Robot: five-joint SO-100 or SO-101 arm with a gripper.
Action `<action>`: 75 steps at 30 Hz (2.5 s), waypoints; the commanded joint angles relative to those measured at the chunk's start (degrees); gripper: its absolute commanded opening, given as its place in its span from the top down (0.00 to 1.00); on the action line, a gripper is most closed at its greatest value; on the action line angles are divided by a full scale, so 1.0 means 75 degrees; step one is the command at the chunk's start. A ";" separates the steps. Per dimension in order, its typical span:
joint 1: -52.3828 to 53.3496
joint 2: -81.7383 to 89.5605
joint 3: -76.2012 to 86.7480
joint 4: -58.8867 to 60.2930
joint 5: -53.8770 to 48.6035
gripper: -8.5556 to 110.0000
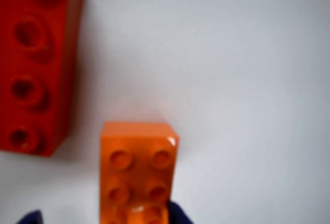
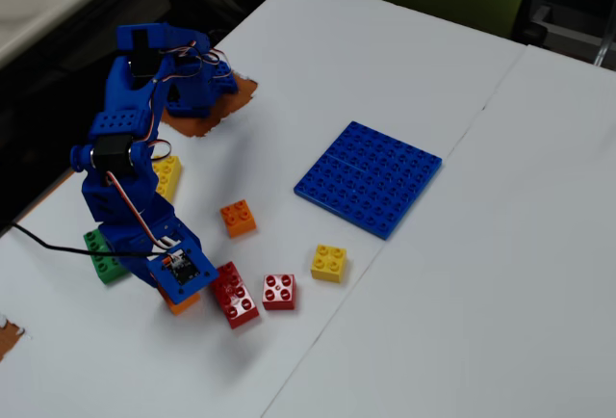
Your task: Pick up the 2x4 orange block and go up the 8x8 blue block.
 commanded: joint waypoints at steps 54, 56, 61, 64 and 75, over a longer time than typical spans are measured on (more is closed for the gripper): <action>-0.0164 0.0598 -0.0398 -0.0293 0.1207 0.93; -0.0246 0.0914 -0.0398 -0.0129 0.1348 0.93; -0.0586 0.1664 -0.0398 0.0328 0.1734 0.93; -0.0949 0.2098 -0.0398 0.0527 0.2145 0.93; -0.2918 0.3750 0.0223 0.1266 0.3000 0.93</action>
